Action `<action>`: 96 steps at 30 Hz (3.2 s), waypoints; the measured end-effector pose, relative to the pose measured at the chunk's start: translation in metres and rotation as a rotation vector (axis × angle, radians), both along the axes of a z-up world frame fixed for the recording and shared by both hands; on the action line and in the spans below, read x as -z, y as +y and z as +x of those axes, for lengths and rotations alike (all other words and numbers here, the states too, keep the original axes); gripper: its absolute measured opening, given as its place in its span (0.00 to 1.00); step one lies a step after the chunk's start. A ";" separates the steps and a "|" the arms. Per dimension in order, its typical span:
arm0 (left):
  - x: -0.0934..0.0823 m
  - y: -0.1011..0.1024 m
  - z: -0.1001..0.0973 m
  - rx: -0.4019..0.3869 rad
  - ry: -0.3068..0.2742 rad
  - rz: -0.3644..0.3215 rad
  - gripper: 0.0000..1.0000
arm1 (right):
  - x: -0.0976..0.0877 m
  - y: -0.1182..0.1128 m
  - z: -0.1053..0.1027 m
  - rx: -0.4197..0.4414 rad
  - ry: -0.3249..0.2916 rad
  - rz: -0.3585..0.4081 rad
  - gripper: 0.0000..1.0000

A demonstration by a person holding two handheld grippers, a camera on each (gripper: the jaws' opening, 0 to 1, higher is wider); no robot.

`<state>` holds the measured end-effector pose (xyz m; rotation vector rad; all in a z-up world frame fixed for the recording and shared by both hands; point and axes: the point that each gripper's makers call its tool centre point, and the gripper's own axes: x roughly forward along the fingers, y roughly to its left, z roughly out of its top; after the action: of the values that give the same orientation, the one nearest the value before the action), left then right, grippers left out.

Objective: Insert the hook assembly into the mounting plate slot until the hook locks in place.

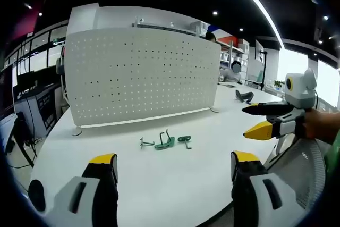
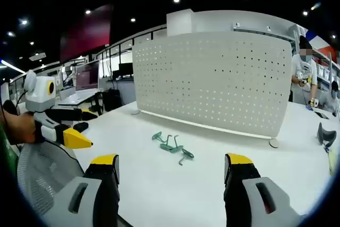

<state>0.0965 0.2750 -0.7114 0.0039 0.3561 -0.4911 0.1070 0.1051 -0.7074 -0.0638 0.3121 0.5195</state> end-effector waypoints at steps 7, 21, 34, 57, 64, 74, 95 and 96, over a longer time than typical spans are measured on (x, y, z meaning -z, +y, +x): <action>0.000 0.000 0.000 0.000 -0.001 0.004 0.90 | 0.001 0.000 0.000 -0.002 0.004 -0.003 0.82; 0.001 0.000 0.001 0.000 0.001 0.008 0.90 | 0.003 0.002 -0.001 -0.011 0.009 -0.009 0.82; 0.002 0.000 0.000 0.002 0.003 0.008 0.90 | 0.004 0.002 -0.001 -0.014 0.015 -0.013 0.81; 0.001 0.002 0.001 -0.001 0.001 0.013 0.85 | 0.003 0.001 -0.001 -0.009 0.013 -0.005 0.79; 0.002 0.002 0.002 0.004 0.009 0.020 0.78 | 0.002 0.001 -0.001 -0.008 0.012 -0.004 0.79; 0.000 0.003 0.015 0.005 -0.007 0.048 0.68 | 0.003 0.000 0.000 -0.007 0.014 -0.005 0.78; -0.014 0.008 0.075 -0.007 -0.059 0.103 0.58 | 0.003 -0.002 0.001 0.002 0.015 0.002 0.78; -0.013 0.008 0.079 -0.009 -0.060 0.106 0.57 | 0.003 -0.001 0.000 0.002 0.017 0.002 0.78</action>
<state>0.1751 0.2834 -0.6984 0.1194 0.3229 -0.4618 0.1075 0.1036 -0.7101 -0.0568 0.3280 0.5187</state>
